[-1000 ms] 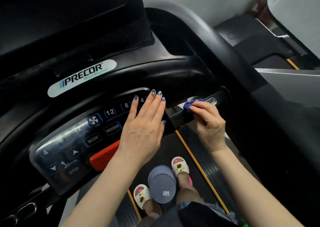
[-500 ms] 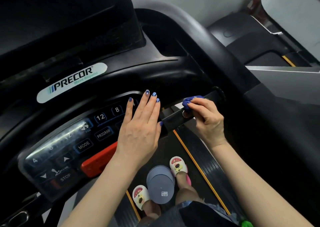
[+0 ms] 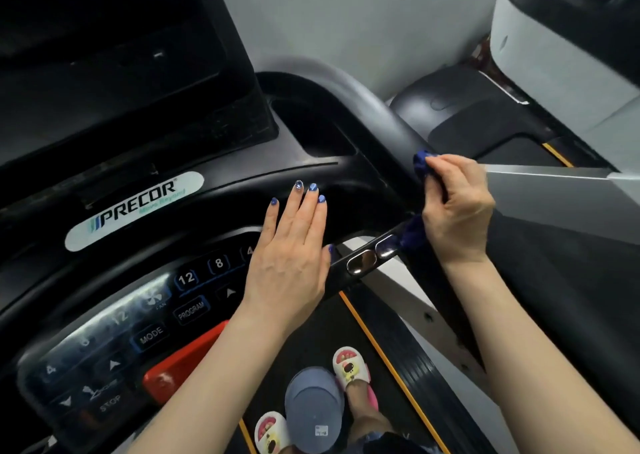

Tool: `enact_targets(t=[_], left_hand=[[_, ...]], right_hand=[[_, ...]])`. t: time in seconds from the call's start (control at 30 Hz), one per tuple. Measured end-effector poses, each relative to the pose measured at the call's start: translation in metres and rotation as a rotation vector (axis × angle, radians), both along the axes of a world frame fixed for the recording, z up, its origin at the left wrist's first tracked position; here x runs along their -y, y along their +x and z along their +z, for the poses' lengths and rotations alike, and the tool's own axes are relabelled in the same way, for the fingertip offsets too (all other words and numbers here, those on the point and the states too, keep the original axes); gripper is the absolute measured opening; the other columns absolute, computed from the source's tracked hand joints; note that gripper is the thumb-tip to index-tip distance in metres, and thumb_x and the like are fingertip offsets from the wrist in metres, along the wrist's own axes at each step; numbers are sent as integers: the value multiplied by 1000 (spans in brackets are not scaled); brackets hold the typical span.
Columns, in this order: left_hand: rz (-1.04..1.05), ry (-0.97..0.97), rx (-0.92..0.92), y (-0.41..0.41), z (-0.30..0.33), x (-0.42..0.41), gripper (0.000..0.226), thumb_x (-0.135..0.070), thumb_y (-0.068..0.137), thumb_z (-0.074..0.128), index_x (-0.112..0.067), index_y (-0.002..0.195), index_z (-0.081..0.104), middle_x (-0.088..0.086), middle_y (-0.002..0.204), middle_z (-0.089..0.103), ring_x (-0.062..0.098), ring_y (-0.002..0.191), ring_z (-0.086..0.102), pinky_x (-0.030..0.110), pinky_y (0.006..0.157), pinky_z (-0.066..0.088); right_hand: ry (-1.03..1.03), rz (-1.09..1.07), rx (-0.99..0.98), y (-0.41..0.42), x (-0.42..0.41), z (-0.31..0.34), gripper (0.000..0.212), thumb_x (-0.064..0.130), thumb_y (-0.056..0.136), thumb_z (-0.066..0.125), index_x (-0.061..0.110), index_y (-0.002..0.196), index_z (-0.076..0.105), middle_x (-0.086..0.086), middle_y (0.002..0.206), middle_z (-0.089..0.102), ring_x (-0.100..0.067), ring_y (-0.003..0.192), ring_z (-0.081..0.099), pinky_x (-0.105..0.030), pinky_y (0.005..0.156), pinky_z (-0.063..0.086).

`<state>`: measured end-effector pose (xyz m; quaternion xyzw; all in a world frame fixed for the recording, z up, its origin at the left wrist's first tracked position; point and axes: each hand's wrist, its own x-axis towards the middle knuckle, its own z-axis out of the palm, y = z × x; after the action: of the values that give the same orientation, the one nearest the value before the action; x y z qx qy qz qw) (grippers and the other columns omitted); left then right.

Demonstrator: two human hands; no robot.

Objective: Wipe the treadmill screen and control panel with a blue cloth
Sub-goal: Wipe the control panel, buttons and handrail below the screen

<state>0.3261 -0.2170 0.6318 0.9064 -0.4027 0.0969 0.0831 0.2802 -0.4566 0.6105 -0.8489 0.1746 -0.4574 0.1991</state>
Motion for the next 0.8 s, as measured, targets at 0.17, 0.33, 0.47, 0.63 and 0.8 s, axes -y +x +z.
enact_targets(t=[0.17,0.33,0.47,0.63,0.8], left_hand=[[73,-7,-49,18,1,33,64,-35,99,31,2,151,32,21,160,29,33,151,21,49,122,17],[130,51,-109,28,-10,55,65,-36,100,29,2,152,27,22,161,24,34,152,19,47,122,17],[193,79,-218,38,-14,64,71,-39,99,28,0,156,9,20,165,5,31,154,0,43,124,1],[286,147,-288,55,-15,74,74,-43,105,25,-3,155,-13,16,165,-18,27,152,-19,39,122,-12],[342,108,-317,76,-19,78,74,-43,105,27,-3,157,-8,16,166,-15,27,153,-16,38,122,-13]], right_hand=[[-126,-51,-91,23,31,-9,17,2,94,60,-5,106,70,-20,102,66,-34,94,59,-27,94,44],[-189,-52,-424,19,31,-37,47,29,91,55,-1,125,62,-20,129,60,-37,117,56,-43,99,43],[-193,-68,-580,24,29,-41,65,38,96,43,-7,143,42,-26,147,43,-40,135,43,-52,111,39],[-180,-79,-710,68,37,-36,71,40,95,38,-13,142,37,-33,142,42,-45,132,43,-52,111,37],[-128,-16,-768,119,48,-35,71,37,94,46,-15,141,36,-35,138,43,-48,126,45,-53,108,39]])
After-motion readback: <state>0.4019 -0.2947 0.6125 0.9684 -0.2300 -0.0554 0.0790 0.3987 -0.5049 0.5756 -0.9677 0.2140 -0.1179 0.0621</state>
